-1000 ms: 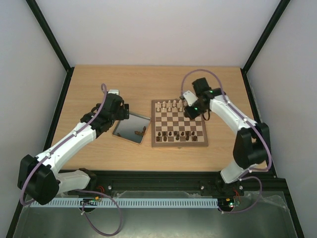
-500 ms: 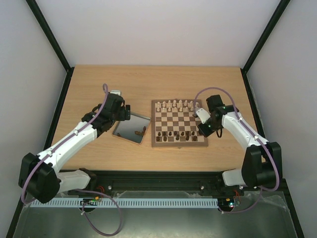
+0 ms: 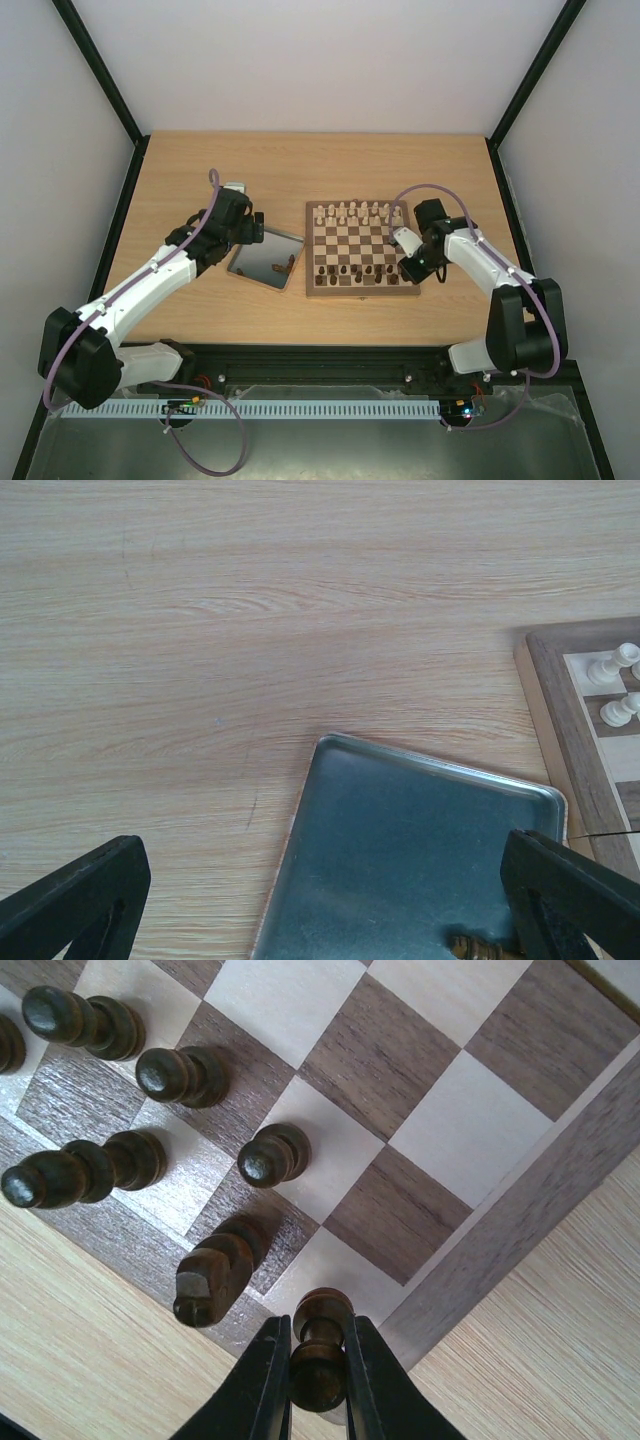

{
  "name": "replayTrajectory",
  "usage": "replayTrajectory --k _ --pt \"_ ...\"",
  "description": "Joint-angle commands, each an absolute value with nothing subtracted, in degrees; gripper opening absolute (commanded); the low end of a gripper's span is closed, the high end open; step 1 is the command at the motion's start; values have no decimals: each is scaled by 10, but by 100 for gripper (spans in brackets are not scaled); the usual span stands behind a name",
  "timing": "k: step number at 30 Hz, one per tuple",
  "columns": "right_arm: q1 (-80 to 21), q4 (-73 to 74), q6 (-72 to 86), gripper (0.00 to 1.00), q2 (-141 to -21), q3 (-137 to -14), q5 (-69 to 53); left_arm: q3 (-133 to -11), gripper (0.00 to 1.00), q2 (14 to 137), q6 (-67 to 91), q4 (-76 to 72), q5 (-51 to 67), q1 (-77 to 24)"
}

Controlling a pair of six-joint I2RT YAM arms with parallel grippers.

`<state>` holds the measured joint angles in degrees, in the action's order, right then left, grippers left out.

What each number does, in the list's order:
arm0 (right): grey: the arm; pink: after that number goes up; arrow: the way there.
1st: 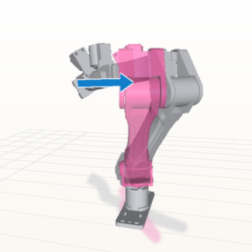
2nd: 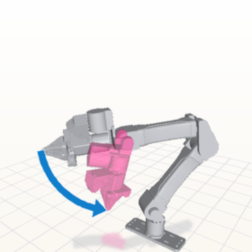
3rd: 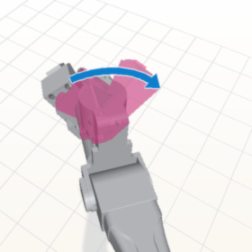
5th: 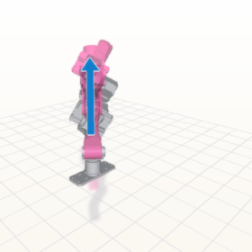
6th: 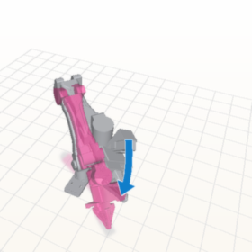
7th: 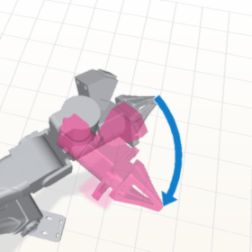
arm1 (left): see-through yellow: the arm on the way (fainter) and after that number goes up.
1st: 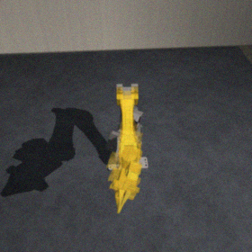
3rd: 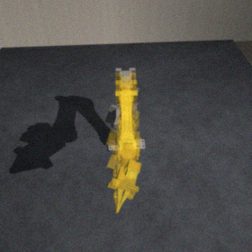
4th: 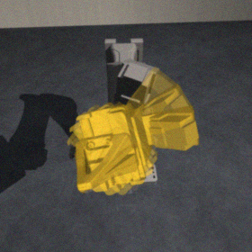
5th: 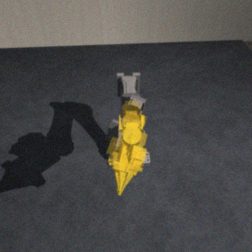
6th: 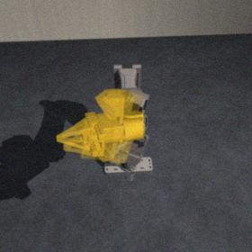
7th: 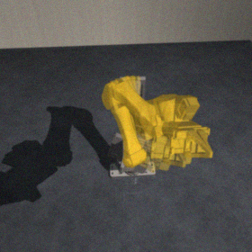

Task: Set up the chess pieces on the board

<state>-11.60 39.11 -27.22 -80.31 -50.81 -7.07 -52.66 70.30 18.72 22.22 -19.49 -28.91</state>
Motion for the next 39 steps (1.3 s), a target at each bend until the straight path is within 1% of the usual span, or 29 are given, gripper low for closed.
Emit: replayTrajectory --k 1,10,11,14,15,18,21,24,29,32,35,39 --pt "-115 391 -278 8 -817 -496 -69 -538 99 709 182 226 -195 -287" --pt "-115 377 -279 10 -831 -485 -60 -538 99 712 181 225 -191 -287" --pt "-115 381 -279 12 -832 -486 -63 -538 99 712 180 226 -190 -287" --pt "-115 397 -279 29 -828 -498 -69 -538 99 713 180 226 -190 -287" --pt "-115 404 -280 31 -824 -503 -69 -539 99 714 180 226 -190 -287" --pt "-115 426 -286 36 -806 -533 -61 -539 99 718 180 227 -185 -287" --pt "-115 456 -293 37 -793 -564 -62 -541 98 726 183 230 -173 -287" --pt "-114 475 -295 37 -792 -597 -65 -545 94 737 204 238 -161 -287" --pt "-115 446 -254 37 -784 -619 -122 -582 74 793 243 290 -113 -287" --pt "-115 390 -215 37 -773 -598 -168 -580 68 819 279 296 -56 -287" --pt "-115 325 -173 37 -758 -568 -199 -561 65 825 326 273 2 -297" --pt "-115 243 -139 38 -738 -528 -224 -547 67 827 407 250 -6 -317"
